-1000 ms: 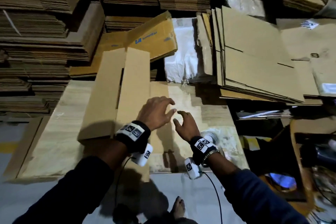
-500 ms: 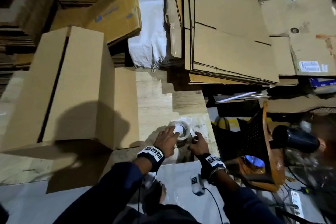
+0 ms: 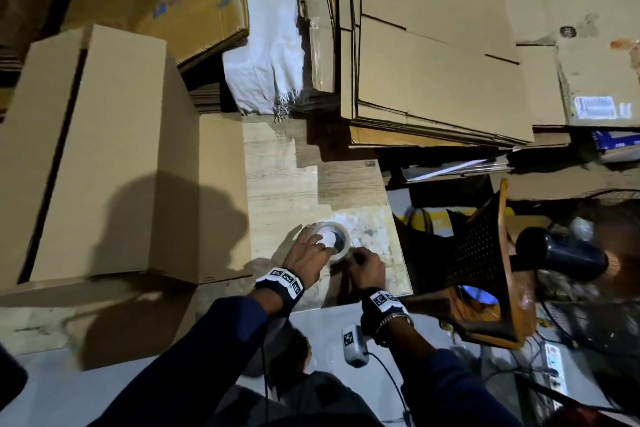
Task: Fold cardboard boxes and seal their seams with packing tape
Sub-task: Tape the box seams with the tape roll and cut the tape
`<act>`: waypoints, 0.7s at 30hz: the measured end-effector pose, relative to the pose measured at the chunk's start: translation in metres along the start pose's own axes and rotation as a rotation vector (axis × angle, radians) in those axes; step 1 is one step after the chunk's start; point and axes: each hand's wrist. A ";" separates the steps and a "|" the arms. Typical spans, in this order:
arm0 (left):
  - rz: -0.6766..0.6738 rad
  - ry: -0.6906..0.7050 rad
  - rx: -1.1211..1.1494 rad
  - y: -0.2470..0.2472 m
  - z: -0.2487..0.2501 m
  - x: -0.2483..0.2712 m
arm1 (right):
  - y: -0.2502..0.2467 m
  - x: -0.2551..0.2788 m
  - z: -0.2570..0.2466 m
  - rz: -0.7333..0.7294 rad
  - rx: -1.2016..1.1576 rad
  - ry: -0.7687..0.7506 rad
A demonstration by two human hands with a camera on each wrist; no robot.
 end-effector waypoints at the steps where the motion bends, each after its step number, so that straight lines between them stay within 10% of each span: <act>1: 0.003 -0.001 0.002 -0.003 -0.003 0.003 | -0.003 -0.003 0.000 -0.001 -0.005 -0.028; 8: 0.155 -0.100 0.083 -0.059 -0.044 0.040 | -0.028 -0.020 -0.075 0.008 -0.008 -0.366; 21: 0.785 -0.290 0.265 -0.191 -0.193 0.177 | -0.002 0.023 -0.359 -0.195 -0.641 -0.629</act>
Point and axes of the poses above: each hand's wrist, its own x-axis away from the middle knuckle, its own y-axis out of the palm, z = x × y, and after that the axes turned 4 degrees about -z, right-handed
